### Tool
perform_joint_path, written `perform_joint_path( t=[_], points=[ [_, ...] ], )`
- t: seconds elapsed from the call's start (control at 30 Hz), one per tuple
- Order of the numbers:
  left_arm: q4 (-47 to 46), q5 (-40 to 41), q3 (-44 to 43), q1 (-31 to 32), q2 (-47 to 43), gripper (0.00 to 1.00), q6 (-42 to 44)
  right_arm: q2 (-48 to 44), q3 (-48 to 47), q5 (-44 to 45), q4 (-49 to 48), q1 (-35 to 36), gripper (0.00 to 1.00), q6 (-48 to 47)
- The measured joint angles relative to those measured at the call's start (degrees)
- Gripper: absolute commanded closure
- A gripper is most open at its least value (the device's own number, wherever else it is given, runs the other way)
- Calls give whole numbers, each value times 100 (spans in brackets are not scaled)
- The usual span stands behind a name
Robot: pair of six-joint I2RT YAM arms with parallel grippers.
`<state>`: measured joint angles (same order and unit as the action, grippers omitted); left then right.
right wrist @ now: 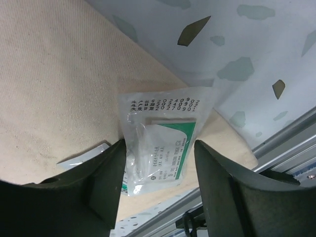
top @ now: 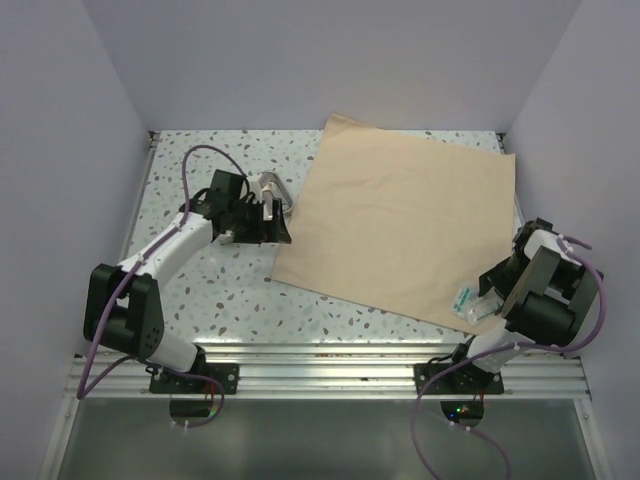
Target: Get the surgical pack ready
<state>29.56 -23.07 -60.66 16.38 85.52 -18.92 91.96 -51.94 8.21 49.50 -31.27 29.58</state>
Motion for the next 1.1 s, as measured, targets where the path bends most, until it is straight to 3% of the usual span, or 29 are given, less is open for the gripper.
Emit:
perform_joint_path(
  t=[0.2,0.33,0.37,0.43,0.77,0.8,0.93,1.03,1.1],
  points=[
    [9,35,0,46,0,0,-2,-101,11,-24,24,0,60,-2],
    [9,28,0,59,0,0,-7,-457,9,-107,98,0,80,-22],
    [9,26,0,63,0,0,-9,-560,2,-175,122,0,89,-13],
    [9,17,0,76,0,0,-24,-686,-35,-234,166,0,96,-37],
    [-4,-114,0,323,0,0,-173,-1034,-149,-678,328,7,100,-138],
    [-11,-131,0,345,0,0,-190,-1075,-181,-708,356,15,97,-138],
    [-22,-212,0,402,0,0,-264,-1104,-289,-588,387,52,43,-79],
    [-22,-243,0,404,9,0,-291,-1069,-352,-367,444,50,25,-46],
    [-17,-258,0,407,33,0,-299,-1005,-407,-179,468,28,21,4]
  ],
)
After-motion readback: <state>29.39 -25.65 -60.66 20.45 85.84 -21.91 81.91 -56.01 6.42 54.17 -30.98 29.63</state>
